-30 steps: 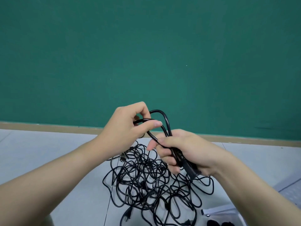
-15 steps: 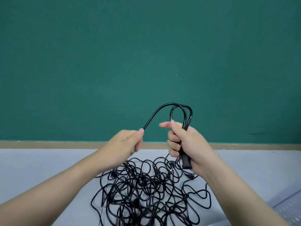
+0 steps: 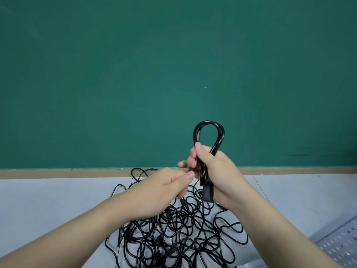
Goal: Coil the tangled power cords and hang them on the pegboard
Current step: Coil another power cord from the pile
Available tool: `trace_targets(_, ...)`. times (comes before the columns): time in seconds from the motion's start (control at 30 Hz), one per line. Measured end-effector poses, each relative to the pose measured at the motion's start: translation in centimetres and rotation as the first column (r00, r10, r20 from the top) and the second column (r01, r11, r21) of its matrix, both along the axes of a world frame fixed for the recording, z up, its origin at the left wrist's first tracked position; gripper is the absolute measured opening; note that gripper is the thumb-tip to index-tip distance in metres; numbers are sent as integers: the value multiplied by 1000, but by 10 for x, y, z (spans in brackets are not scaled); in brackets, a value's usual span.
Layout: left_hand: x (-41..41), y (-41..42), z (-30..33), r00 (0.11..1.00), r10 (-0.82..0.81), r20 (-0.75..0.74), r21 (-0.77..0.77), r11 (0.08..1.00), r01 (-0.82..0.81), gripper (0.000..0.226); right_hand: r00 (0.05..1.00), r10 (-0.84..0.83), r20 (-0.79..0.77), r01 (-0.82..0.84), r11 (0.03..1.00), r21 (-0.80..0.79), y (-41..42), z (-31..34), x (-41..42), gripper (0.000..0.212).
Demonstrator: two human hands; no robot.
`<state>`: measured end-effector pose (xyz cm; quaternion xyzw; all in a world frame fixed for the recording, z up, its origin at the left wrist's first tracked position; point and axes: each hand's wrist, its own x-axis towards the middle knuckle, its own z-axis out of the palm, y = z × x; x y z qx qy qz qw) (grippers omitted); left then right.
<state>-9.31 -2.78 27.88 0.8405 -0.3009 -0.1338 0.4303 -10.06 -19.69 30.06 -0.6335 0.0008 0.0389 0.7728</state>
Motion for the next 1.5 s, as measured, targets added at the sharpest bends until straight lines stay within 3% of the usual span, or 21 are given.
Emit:
trace_targets(0.07,-1,3,2,995,-9,96,116,993,-2,56,995,-43,-88,66,960,272,-8,4,3,33)
trace_targets(0.13,1,11,2,993,-33,116,233,973,5,61,984,-66,-166,143,849,508,-22,9,7,31)
trace_targets(0.2,5,22,2,992,-35,122,305,953,-4,61,976,-93,-198,199,753,627,-44,13,11,31)
trace_targets(0.27,9,32,5,988,-15,156,265,964,-27,61,968,-151,-200,244,749,616,-62,13,13,29)
trace_targets(0.37,7,39,11,971,46,235,95,993,-70,55,967,-148,-208,236,831,504,-71,6,10,26)
trace_targets(0.47,0,38,19,929,42,368,2,999,-46,46,977,-59,-203,123,940,319,-59,-3,2,27)
trace_targets(0.57,-4,34,25,885,104,454,-106,992,-63,39,980,46,-195,-5,979,203,-42,-4,-10,34)
trace_targets(0.73,-10,27,33,932,204,301,-246,960,-131,31,957,216,-194,-227,973,-36,-20,-1,-30,51)
trace_targets(0.8,-11,24,36,948,218,233,-275,950,-151,22,938,311,-153,-343,897,-280,-16,-4,-37,55)
trace_targets(0.87,-10,24,36,961,219,167,-282,945,-167,22,910,376,-175,-414,816,-404,-14,-4,-42,55)
trace_targets(1.03,-6,28,33,979,197,54,-224,958,-180,53,805,499,-322,-581,773,-255,-3,-2,-52,22)
trace_targets(1.13,-1,32,30,983,178,53,-221,962,-162,62,765,531,-364,-627,742,-235,-7,0,-54,29)
trace_targets(1.27,10,37,28,979,184,83,-295,943,-153,56,785,529,-322,-595,788,-156,-16,2,-52,37)
trace_targets(1.5,23,38,19,977,199,77,-192,964,-182,49,831,520,-196,-465,844,268,-37,10,-45,38)
